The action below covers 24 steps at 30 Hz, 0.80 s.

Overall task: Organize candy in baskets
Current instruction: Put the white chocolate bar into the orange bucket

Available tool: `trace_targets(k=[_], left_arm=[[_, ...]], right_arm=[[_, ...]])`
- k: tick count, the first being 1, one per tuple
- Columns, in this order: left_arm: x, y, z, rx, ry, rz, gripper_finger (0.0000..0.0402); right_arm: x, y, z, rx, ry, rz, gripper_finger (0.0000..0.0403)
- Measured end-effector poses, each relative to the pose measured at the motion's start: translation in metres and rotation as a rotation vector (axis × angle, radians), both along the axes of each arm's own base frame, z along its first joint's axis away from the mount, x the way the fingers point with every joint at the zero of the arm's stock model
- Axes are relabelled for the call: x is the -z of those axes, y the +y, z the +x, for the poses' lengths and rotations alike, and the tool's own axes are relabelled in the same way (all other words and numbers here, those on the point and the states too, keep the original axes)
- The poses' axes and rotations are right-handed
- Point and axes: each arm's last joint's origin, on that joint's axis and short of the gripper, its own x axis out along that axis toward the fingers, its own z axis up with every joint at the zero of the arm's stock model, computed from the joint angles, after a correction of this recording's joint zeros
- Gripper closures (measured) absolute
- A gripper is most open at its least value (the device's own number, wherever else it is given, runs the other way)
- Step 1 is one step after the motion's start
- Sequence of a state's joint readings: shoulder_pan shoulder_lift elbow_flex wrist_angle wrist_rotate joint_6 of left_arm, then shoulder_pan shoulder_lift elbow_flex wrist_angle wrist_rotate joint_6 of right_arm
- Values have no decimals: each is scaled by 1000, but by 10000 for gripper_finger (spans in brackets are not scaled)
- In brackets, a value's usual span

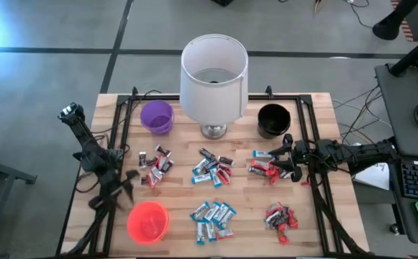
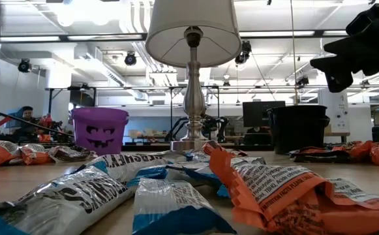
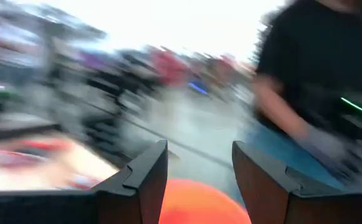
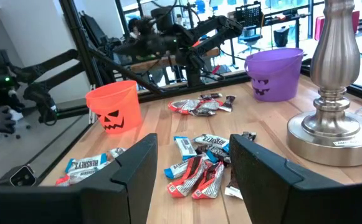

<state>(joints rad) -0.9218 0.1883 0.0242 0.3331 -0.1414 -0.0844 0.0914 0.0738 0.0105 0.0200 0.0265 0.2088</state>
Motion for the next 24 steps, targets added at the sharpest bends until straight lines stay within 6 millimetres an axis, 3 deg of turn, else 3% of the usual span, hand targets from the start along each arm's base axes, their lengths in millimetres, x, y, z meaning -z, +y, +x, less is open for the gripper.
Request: trace_targets(k=[4,7,14,24], left_arm=[[-15,10,3,-299,-41,-171,239],[-22,15,2,-400,-94,-210,239],[-28,18,0,-458,-229,-122,239],[-29,19,0,-494,-219,-134,239]], right_arm=[[0,0,0,0,0,0,213],[0,0,0,0,0,0,213],[0,0,0,0,0,0,213],[0,0,0,0,0,0,213]])
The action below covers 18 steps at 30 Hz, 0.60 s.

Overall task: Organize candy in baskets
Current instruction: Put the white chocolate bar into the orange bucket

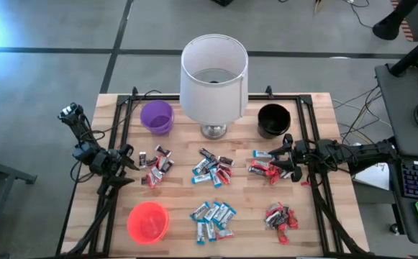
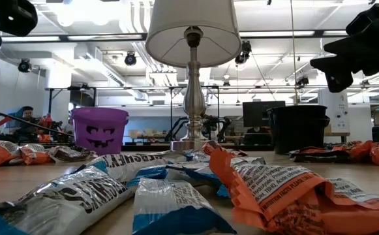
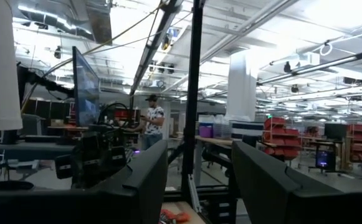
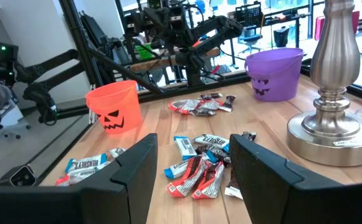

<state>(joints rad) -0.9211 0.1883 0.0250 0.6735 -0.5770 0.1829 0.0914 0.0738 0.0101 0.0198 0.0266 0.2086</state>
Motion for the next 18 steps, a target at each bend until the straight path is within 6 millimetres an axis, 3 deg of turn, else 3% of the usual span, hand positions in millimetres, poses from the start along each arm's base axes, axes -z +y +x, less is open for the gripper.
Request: trace_targets(k=[18], left_arm=[[1,0,1,10,25,-31,239]], right_arm=[[0,0,0,0,0,0,213]])
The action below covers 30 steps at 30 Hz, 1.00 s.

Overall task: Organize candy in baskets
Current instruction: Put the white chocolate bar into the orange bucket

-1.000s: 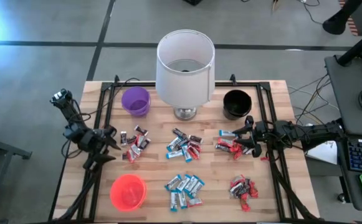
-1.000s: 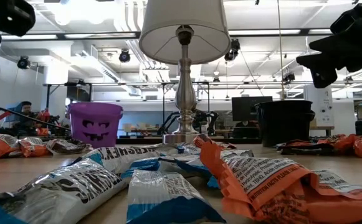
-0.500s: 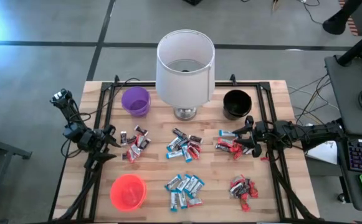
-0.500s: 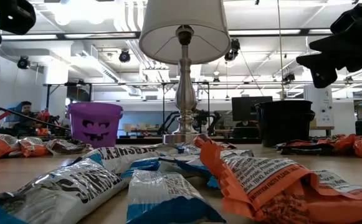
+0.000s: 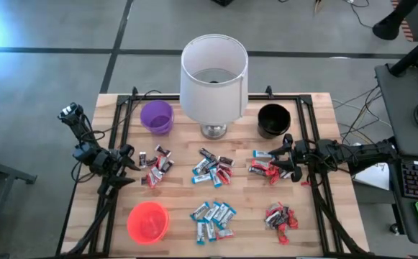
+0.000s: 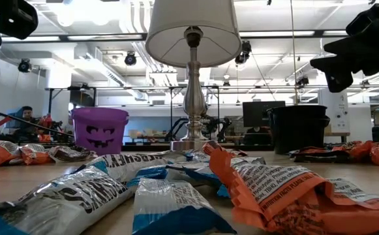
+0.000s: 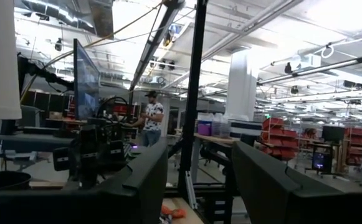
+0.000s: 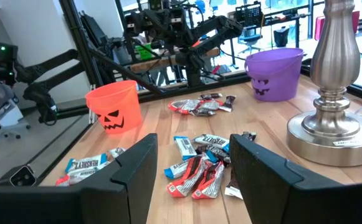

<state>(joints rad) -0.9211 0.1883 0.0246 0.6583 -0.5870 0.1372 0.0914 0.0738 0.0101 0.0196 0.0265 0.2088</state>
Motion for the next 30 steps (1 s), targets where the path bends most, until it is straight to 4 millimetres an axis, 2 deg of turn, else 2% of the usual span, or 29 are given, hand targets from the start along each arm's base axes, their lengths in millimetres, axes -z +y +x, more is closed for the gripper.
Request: trace_targets(k=[14,21,30], left_arm=[[2,3,1,-99,66,-81,239],[3,1,1,-69,44,13,239],[4,0,2,-18,62,-41,239]], right_arm=[[0,0,0,0,0,0,213],[0,0,0,0,0,0,213],[0,0,0,0,0,0,213]])
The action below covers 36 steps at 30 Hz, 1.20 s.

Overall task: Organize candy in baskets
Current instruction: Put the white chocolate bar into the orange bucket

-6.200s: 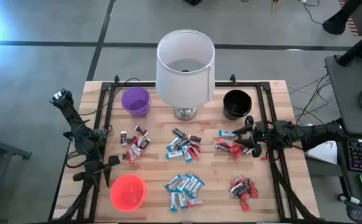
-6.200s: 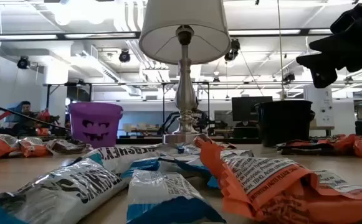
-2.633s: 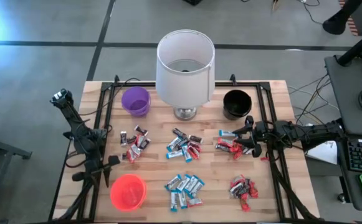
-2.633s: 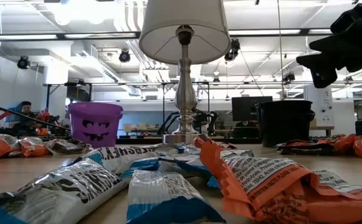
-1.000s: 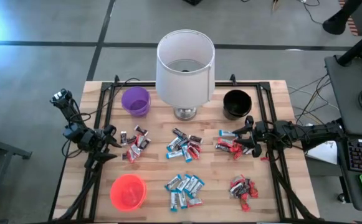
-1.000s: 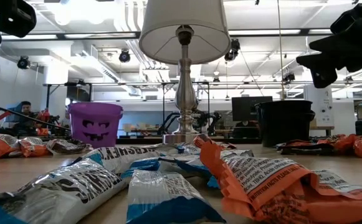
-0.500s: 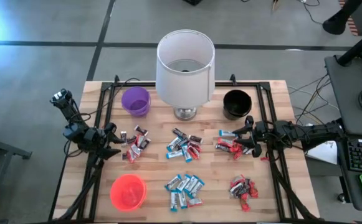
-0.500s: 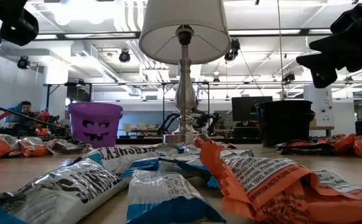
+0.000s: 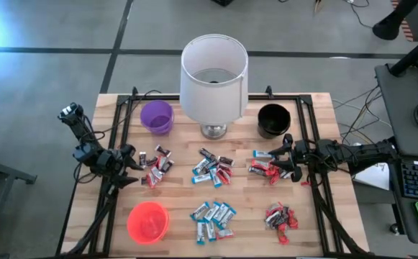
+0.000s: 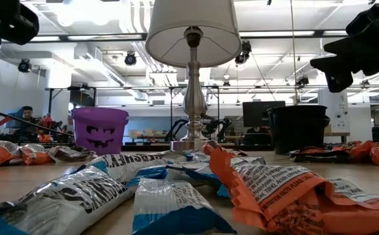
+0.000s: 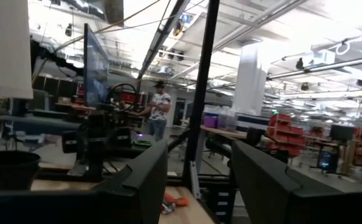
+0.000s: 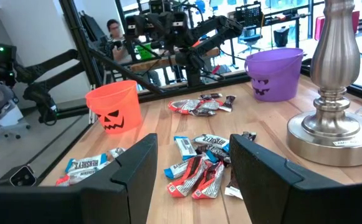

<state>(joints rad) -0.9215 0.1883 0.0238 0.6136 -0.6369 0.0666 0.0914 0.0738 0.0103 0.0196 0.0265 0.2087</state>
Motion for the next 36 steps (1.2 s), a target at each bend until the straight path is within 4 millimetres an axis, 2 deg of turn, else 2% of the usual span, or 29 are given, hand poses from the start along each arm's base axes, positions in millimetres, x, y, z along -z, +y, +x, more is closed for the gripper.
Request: trace_targets(k=[14,23,29,36], left_arm=[[4,0,1,14,68,-101,241],[0,3,1,-32,49,-173,277],[2,2,2,-45,64,-126,296],[5,10,2,-351,136,-41,302]], right_arm=[[0,0,0,0,0,0,213],[0,0,0,0,0,0,213],[0,0,0,0,0,0,213],[0,0,0,0,0,0,213]])
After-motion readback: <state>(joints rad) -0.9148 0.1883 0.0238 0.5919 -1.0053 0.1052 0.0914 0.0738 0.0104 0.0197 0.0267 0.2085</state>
